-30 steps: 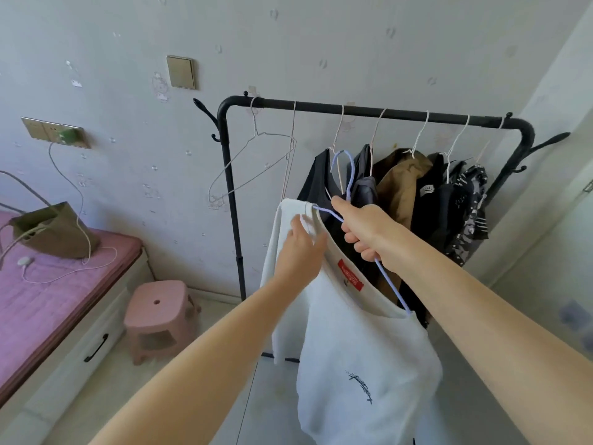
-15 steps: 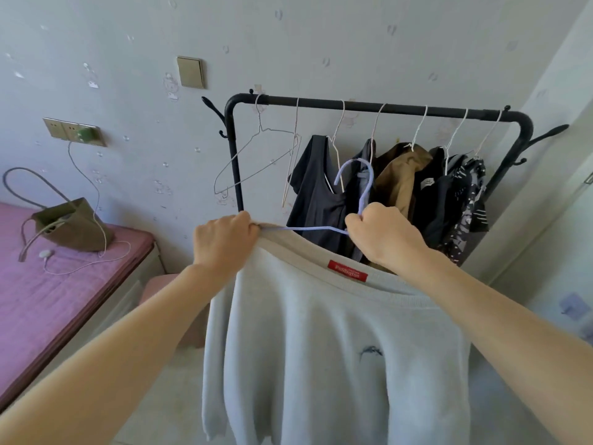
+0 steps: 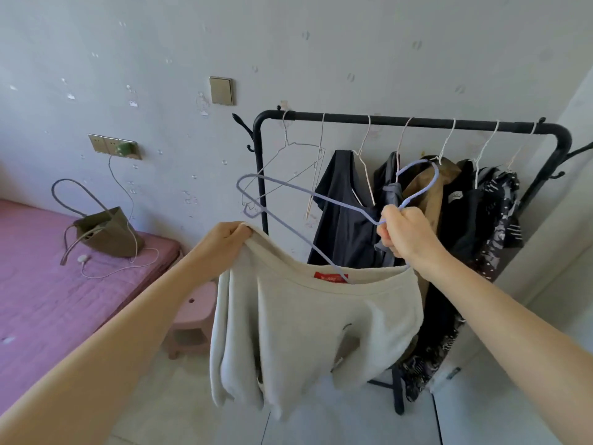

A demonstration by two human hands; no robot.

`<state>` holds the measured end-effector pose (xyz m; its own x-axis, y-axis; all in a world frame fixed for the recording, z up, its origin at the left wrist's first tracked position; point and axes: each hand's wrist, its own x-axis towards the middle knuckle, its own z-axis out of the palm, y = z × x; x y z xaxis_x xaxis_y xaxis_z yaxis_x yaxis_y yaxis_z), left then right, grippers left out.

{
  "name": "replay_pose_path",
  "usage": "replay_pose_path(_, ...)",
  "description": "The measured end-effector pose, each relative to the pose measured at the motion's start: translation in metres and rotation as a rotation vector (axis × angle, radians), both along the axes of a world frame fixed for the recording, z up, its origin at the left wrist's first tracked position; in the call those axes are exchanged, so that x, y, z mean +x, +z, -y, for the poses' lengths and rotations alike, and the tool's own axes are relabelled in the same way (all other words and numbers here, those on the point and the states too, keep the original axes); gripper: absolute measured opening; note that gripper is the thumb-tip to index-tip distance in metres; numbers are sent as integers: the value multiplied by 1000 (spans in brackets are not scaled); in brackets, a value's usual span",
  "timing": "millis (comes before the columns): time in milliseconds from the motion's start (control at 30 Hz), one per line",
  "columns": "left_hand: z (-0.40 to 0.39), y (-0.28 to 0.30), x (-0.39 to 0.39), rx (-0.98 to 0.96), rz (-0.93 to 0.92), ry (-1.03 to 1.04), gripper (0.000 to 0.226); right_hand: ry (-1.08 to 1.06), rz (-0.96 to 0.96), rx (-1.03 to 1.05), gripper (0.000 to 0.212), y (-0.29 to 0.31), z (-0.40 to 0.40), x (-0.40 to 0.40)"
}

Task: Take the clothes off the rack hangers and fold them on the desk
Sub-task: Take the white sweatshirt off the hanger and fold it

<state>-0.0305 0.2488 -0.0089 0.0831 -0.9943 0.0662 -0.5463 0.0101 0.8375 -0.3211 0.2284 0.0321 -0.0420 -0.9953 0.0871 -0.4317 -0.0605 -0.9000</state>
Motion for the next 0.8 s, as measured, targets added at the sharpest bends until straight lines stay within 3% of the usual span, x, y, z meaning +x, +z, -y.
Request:
replay_pose_path(167,1,-3,-15,-89,-89,31,28,68,142,-2,42,18,10,31)
replay_pose_path(467,24,-2,-16,-161,-192,108,28,-91,278,-8,36,39,36,42)
replay_pose_path(600,41,1,-11,-181,-148,130,27,-162,235,-16,35,35,63,31)
replay_pose_path(800,73,-3,-2,-218,-73,204,29,-151,432,183,28,32,134,32)
